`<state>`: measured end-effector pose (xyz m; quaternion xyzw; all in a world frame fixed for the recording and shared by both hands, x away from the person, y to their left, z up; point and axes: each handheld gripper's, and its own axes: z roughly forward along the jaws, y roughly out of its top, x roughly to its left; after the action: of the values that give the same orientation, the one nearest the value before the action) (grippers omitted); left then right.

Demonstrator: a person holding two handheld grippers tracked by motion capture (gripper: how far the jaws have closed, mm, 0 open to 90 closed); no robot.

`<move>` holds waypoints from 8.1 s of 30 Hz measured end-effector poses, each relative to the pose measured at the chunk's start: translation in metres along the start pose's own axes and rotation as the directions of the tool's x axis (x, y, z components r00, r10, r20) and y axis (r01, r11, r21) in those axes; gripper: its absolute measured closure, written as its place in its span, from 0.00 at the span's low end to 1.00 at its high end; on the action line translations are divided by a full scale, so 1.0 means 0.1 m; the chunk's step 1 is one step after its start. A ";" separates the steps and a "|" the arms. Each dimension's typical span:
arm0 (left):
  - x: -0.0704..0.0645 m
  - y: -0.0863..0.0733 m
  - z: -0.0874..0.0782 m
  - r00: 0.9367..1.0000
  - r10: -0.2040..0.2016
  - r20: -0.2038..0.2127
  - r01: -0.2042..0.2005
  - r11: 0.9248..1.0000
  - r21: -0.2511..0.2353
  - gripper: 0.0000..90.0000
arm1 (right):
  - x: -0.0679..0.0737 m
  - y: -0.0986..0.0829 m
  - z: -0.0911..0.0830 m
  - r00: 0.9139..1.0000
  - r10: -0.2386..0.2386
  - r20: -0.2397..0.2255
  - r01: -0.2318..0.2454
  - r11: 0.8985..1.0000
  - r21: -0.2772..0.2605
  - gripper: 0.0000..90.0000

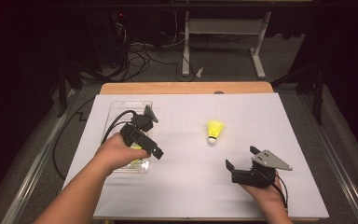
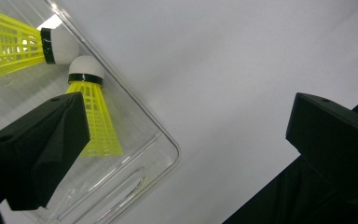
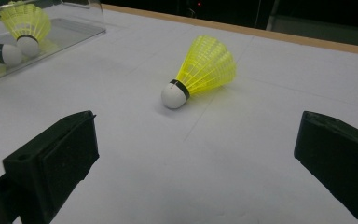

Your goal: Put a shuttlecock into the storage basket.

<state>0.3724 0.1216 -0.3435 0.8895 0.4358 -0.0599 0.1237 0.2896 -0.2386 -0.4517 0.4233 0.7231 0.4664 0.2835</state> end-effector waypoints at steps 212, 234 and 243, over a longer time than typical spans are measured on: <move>-0.64 0.17 0.45 0.975 0.217 0.047 -0.219 0.975 0.035 0.19 | 1.01 0.02 0.18 0.865 -0.303 -0.399 0.398 0.899 0.182 0.72; -0.71 0.22 0.51 0.953 0.281 0.113 -0.288 0.957 0.048 0.69 | 1.04 0.04 0.23 0.865 -0.300 -0.403 0.399 0.897 0.188 0.72; -0.71 0.21 0.51 0.951 0.291 0.108 -0.296 0.955 0.032 0.89 | 1.04 0.04 0.25 0.868 -0.298 -0.398 0.397 0.897 0.193 0.72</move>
<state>0.3459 0.0416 -0.3738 0.9428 0.2903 -0.0967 0.1323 0.2611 -0.1361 -0.4600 0.2271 0.8836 0.3740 0.1665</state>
